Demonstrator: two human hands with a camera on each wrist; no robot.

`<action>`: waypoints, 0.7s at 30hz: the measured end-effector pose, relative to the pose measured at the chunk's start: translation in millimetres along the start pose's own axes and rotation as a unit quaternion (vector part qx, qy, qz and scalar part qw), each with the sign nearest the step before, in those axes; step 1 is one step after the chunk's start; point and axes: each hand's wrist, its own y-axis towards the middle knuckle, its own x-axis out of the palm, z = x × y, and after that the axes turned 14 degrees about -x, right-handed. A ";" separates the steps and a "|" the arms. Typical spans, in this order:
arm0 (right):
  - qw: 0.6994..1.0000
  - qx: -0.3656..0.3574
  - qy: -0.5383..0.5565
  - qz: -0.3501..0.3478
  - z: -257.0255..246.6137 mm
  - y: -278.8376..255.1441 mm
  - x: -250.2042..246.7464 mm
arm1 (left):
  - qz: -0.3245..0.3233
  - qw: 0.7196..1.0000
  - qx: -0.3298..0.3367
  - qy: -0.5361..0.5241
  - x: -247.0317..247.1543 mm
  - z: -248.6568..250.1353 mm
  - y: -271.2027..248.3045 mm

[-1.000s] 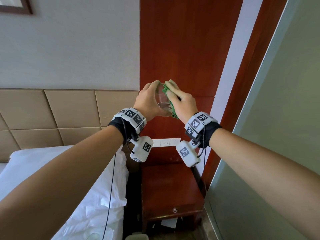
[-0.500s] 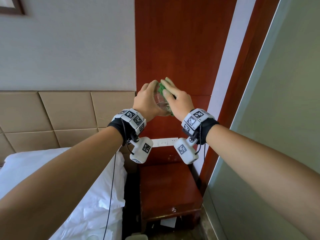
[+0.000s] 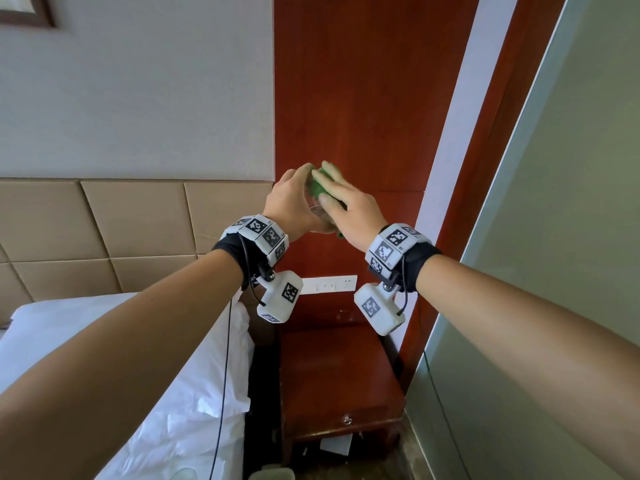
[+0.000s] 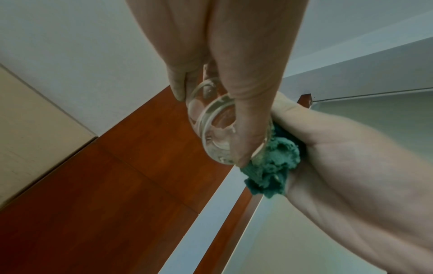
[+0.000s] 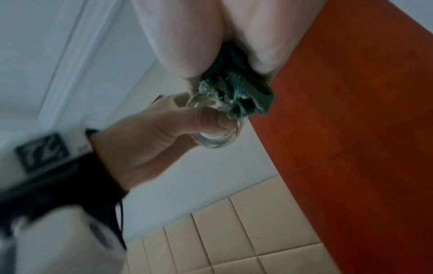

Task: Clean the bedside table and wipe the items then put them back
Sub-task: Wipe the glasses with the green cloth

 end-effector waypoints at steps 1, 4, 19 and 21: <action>0.999 0.024 0.041 0.023 1.1 -0.8 0.4 | 0.001 1.000 0.000 -0.007 1.7 -0.4 -0.6; 0.955 0.151 0.212 0.142 3.3 -0.5 2.6 | 0.007 1.000 0.004 -0.027 5.3 1.4 -2.4; 0.859 0.259 0.376 0.231 6.0 6.7 5.6 | 0.001 0.990 -0.011 -0.139 13.9 -4.7 -6.2; 0.878 0.245 0.332 0.243 5.2 7.0 6.6 | -0.002 0.994 -0.014 -0.109 13.2 -3.4 -7.7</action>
